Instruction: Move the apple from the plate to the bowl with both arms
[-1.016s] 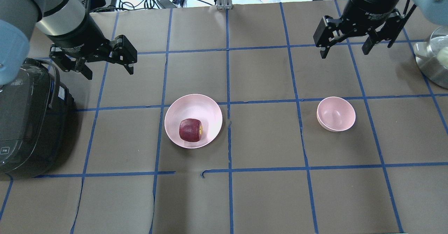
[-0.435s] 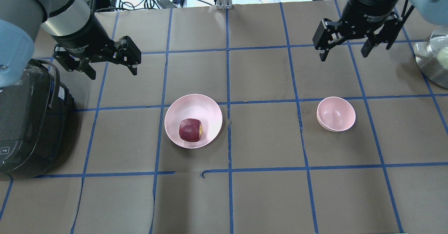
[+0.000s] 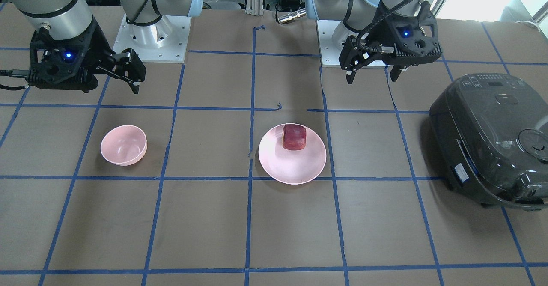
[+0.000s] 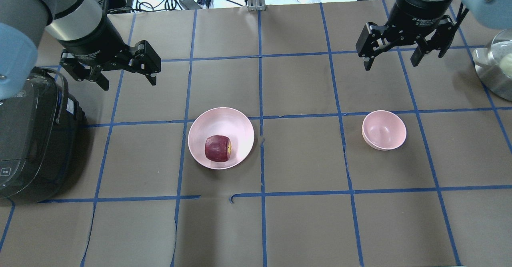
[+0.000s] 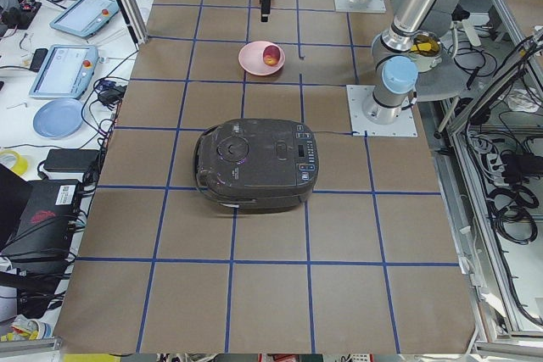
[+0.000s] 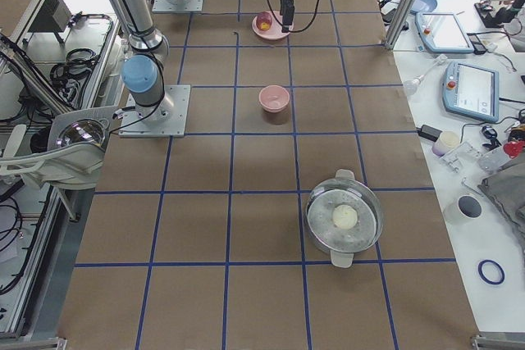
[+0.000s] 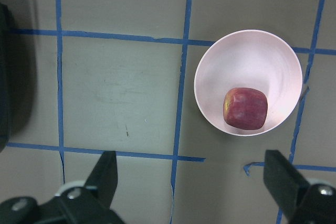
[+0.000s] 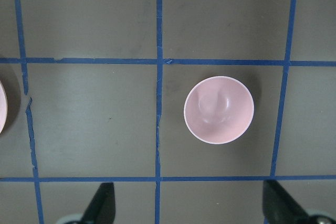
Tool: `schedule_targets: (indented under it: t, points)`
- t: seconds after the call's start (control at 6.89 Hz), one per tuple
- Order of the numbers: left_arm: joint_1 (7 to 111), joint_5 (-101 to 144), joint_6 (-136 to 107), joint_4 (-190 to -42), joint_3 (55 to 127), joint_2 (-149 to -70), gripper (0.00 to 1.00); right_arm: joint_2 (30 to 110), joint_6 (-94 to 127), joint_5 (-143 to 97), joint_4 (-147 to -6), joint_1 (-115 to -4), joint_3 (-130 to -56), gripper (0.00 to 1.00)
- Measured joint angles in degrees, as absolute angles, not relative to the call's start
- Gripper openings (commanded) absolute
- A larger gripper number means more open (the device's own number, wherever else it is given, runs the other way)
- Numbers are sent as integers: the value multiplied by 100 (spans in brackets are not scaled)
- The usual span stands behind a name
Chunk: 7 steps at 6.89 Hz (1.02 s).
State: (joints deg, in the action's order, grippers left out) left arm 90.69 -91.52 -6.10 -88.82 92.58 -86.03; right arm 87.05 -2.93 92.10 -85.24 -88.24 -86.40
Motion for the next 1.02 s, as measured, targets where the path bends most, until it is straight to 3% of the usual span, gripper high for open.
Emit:
schedule_targets:
  t: [1.02]
  points:
    - [9015, -9189, -488, -8885, 9252, -8706, 100, 8673, -307, 9193, -8285, -8873, -8718, 100]
